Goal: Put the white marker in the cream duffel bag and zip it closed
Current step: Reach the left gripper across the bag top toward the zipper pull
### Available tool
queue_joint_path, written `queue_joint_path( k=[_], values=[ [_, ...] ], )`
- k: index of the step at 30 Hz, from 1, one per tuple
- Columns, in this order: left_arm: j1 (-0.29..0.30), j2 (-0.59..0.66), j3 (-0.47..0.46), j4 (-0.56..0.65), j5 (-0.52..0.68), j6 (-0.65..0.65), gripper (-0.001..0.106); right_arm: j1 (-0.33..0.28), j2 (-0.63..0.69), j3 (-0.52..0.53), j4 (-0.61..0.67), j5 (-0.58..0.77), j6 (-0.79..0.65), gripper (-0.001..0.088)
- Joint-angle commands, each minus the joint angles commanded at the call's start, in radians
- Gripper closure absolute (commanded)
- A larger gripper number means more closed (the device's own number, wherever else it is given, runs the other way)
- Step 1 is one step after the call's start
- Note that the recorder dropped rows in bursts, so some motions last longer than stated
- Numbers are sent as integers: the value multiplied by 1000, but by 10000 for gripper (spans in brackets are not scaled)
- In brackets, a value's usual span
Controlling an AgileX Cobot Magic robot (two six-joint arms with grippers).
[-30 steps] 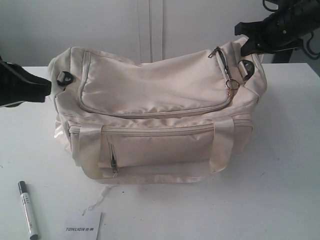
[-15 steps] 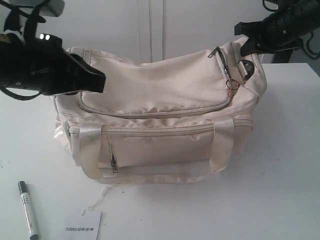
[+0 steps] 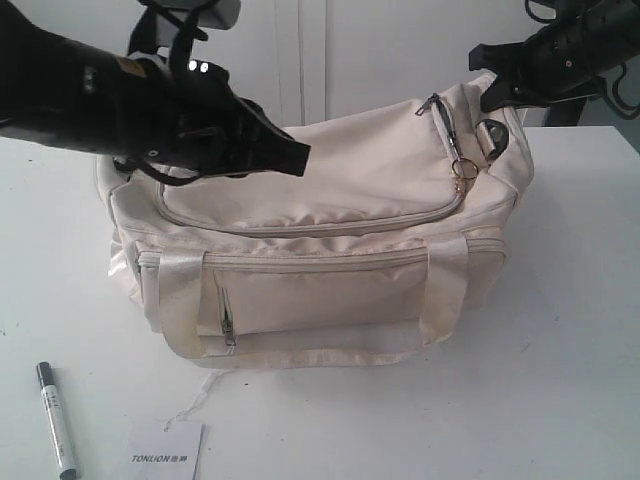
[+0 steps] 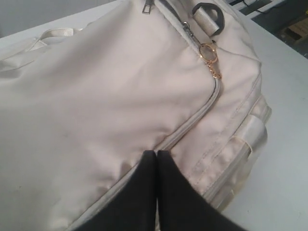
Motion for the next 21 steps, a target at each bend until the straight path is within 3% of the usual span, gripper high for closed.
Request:
queue_joint_path(
  k=[14, 21],
  values=[
    [-52, 188, -152, -32, -42, -98, 1053, 0, 0, 0, 0, 0, 0, 868],
    [-52, 243, -211, -174, -42, -106, 1053, 0, 0, 0, 0, 0, 0, 868]
  ],
)
